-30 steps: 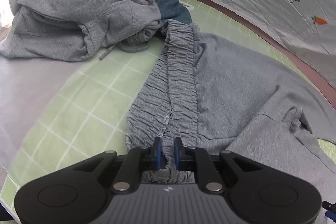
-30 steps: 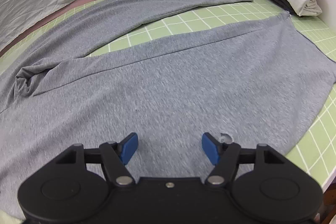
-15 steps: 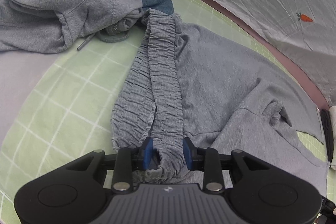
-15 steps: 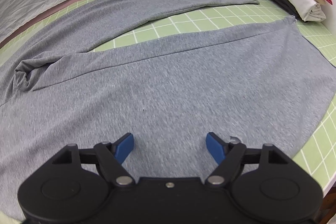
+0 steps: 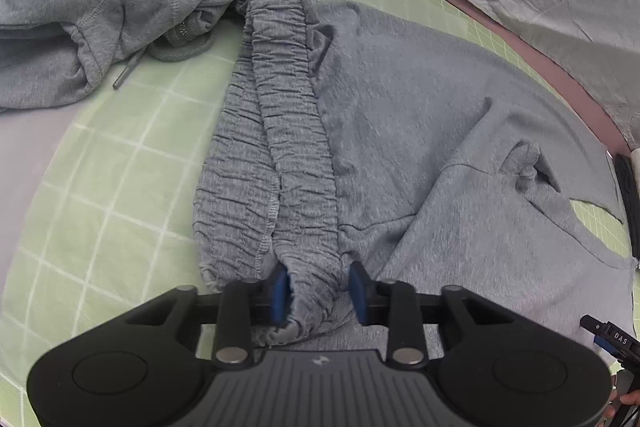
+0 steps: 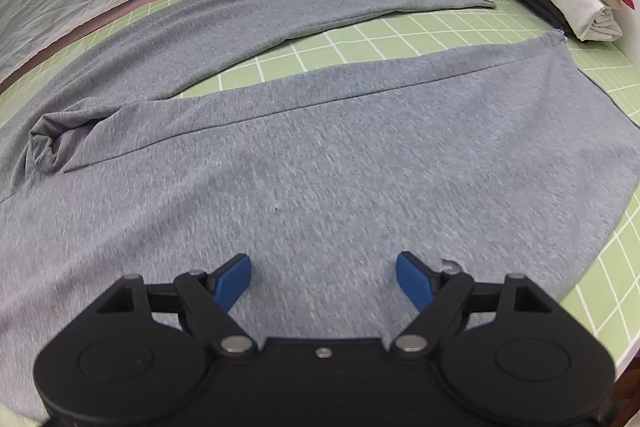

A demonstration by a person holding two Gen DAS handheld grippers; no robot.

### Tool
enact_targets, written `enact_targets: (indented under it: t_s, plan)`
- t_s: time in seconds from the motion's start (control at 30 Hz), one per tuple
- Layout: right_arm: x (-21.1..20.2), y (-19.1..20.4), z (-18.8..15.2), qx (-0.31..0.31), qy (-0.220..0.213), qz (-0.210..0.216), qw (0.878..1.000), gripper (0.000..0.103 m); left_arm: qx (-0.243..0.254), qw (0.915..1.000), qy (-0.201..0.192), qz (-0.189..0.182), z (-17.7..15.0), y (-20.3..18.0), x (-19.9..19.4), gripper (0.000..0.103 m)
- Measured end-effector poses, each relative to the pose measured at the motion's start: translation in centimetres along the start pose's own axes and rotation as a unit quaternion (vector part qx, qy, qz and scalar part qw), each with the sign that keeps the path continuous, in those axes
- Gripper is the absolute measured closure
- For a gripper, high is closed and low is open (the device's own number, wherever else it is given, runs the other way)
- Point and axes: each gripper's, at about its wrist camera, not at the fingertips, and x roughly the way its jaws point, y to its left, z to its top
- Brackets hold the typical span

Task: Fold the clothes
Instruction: 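Grasp the sweatpants waistband with the left gripper and pull it taut, then open the left gripper and lay the waistband flat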

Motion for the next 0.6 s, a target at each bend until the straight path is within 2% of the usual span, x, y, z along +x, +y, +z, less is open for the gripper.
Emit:
enact_targets:
  t_s: [0.2, 0.3, 0.37, 0.53, 0.6]
  plan:
    - [-0.1, 0.0, -0.1, -0.001, 0.0, 0.001, 1.0, 0.021, 0.001, 0.9993, -0.035, 0.011, 0.2, 0.2, -1.5, 0.098]
    - [-0.1, -0.2, -0.2, 0.0, 0.001, 0.001, 1.0, 0.021, -0.054, 0.9947, -0.083, 0.027, 0.5, 2.3, -4.1, 0.098]
    - [-0.2, -0.3, -0.3, -0.001, 0.001, 0.0, 1.0, 0.021, -0.079, 0.9909, -0.102, 0.038, 0.4, 3.5, -4.7, 0.098]
    - [-0.1, -0.7, -0.2, -0.009, 0.004, 0.003, 1.0, 0.019, -0.094, 0.9888, -0.087, 0.076, -0.3, 4.5, -2.5, 0.094]
    - [-0.3, -1.2, -0.1, -0.006, 0.005, 0.01, 1.0, 0.021, -0.106, 0.9867, -0.086, 0.089, -0.9, 4.7, -2.2, 0.083]
